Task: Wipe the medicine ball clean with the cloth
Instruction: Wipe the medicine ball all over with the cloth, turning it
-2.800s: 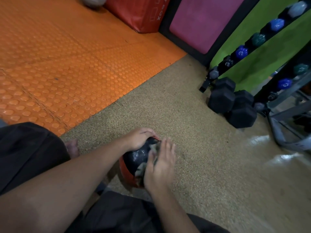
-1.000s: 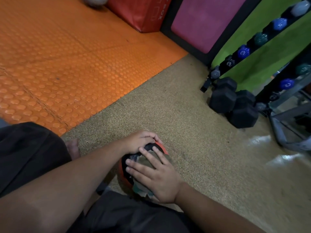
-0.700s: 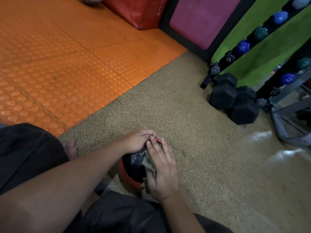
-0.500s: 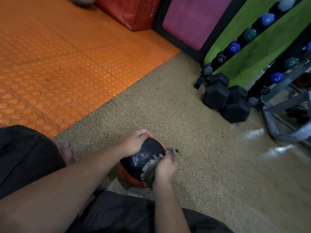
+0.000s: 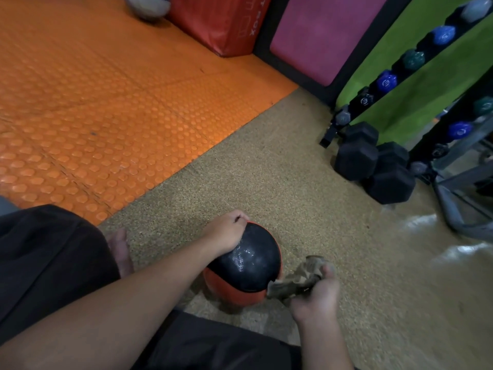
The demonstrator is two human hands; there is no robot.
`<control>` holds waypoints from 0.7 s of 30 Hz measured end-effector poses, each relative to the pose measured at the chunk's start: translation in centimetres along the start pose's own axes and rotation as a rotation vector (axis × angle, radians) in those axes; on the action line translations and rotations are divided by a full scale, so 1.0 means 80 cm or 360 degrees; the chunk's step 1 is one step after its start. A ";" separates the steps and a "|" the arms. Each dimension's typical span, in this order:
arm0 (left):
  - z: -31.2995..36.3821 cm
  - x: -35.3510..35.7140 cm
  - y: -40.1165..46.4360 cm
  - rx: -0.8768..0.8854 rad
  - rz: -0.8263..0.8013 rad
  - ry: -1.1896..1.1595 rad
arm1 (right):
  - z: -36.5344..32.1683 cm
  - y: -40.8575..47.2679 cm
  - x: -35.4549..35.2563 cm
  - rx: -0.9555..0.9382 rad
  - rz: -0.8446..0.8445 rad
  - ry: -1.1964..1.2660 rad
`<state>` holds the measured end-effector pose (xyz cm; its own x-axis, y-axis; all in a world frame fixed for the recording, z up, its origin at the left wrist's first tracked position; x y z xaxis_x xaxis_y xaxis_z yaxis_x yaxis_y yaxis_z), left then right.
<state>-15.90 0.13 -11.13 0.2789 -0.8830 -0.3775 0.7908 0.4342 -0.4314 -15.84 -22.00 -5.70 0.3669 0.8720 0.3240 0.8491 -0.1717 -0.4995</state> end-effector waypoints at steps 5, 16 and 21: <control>0.015 -0.018 0.014 -0.0011 -0.0190 0.0055 | -0.023 0.022 -0.003 -0.0147 -0.0183 -0.0320; -0.026 0.010 0.006 -0.0495 -0.0508 -0.1015 | 0.028 0.018 -0.001 0.0081 -0.0288 -0.0894; -0.021 0.016 0.000 -0.0437 -0.0419 -0.0929 | 0.039 0.018 -0.004 0.0027 -0.0357 -0.0881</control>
<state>-16.43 -0.68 -13.01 0.4048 -0.8830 0.2375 0.7275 0.1536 -0.6687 -15.91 -21.09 -9.06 -0.0771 0.9962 -0.0416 0.8750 0.0477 -0.4817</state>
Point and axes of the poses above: each hand's wrist, its own y-axis towards the middle knuckle, its own x-axis out of the palm, z = x × y, the point moved 3 cm from there along y, towards the middle knuckle, and after that the axes turned 13 degrees about -x, right-handed, at the moved point
